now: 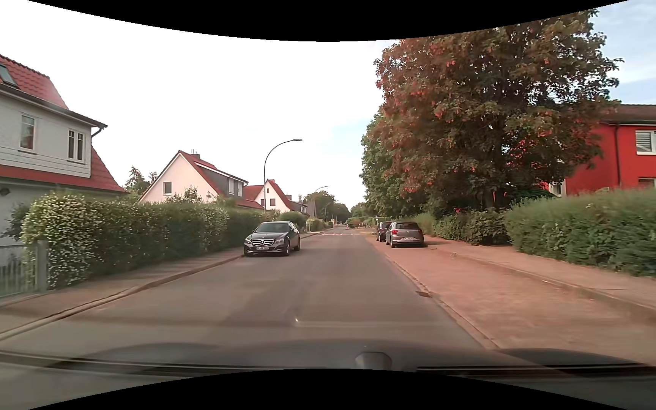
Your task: Follow the waypoints while adhering to traffic rules and regulations
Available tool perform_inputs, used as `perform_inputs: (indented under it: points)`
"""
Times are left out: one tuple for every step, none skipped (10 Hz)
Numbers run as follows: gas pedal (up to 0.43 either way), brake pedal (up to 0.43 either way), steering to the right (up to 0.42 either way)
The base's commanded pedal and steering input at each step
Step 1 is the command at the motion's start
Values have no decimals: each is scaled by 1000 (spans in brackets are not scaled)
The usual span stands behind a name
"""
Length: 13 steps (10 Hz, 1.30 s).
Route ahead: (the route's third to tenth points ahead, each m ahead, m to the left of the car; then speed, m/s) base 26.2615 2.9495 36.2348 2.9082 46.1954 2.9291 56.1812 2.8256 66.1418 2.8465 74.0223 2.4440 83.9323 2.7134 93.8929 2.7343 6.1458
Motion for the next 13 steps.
perform_inputs:
  points:
    - [138, 0, 1]
    - [138, 0, 0]
    - [130, 0, -2]
    - [130, 0, -5]
    - [130, 0, -4]
    - [130, 0, -2]
    - [118, 0, -1]
    - [98, 0, -1]
    - [98, 0, -1]
    - [98, 0, -1]
    - [98, 0, -3]
    - [110, 0, -1]
    - [110, 0, 0]
